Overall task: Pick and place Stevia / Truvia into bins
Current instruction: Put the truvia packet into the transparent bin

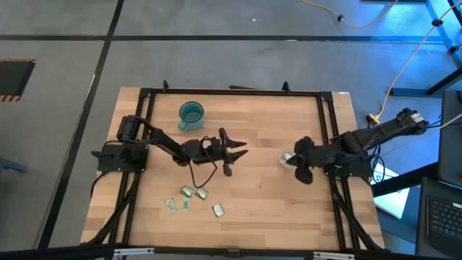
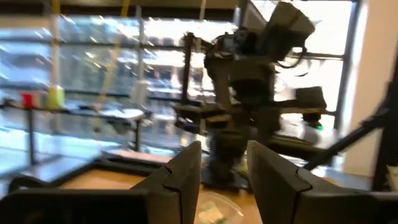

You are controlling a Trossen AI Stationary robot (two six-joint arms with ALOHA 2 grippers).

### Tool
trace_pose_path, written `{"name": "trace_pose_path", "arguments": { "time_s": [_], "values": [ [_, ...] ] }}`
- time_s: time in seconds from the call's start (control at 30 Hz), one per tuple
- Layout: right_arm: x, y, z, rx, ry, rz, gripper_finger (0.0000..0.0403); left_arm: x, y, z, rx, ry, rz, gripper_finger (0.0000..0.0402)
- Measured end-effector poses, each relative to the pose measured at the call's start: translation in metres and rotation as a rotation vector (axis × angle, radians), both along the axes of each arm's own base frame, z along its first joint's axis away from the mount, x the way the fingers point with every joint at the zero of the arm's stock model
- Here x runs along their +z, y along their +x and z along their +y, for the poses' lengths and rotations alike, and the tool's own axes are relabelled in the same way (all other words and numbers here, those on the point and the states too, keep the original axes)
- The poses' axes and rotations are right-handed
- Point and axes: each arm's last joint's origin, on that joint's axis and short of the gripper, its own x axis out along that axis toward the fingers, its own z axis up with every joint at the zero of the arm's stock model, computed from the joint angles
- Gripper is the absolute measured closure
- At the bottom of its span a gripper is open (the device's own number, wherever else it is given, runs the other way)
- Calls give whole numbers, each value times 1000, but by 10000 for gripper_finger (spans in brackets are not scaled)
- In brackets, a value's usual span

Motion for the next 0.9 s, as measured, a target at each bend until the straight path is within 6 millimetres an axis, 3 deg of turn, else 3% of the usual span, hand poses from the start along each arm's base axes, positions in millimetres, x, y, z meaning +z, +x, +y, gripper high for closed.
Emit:
{"name": "trace_pose_path", "arguments": {
  "time_s": [0.3,0.73,0.9],
  "values": [
    [-10,-6,-13,-131,8,111,394,-3,2,15,-174,-75,14,292],
    [-66,-12,-19,-158,111,208,394,-3,2,14,-198,-69,15,295],
    [-76,-13,-23,-172,125,217,394,-3,2,15,-197,-70,15,295]
  ]
}}
